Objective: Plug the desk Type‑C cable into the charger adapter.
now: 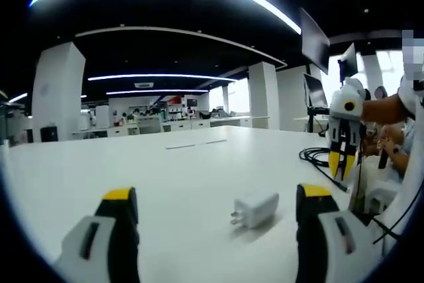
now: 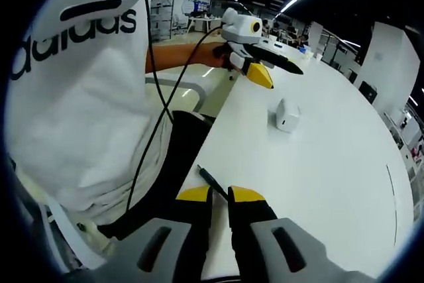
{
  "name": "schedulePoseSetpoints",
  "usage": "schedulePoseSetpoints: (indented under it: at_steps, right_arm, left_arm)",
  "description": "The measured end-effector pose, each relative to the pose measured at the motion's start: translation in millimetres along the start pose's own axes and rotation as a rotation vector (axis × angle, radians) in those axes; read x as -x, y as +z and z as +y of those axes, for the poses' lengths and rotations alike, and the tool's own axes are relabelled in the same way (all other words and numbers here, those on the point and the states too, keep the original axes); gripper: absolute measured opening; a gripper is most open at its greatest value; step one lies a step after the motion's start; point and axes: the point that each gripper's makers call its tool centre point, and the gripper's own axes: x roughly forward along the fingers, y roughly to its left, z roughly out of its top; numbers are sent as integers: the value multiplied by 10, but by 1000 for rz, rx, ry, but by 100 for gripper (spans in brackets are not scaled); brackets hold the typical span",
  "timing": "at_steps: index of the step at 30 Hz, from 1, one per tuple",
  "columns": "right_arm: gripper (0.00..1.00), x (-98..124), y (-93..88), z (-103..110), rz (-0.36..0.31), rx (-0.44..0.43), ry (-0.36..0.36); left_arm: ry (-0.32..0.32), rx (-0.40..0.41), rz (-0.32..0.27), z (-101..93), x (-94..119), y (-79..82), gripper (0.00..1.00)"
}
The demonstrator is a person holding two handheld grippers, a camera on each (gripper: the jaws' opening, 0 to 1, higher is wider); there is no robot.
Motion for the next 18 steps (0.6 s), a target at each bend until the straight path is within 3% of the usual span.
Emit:
schedulePoseSetpoints:
  at_steps: [18]
  right_arm:
    - [6, -71, -35, -3, 86, 66, 101]
  left_arm:
    - [9, 2, 16, 42, 3, -63, 100]
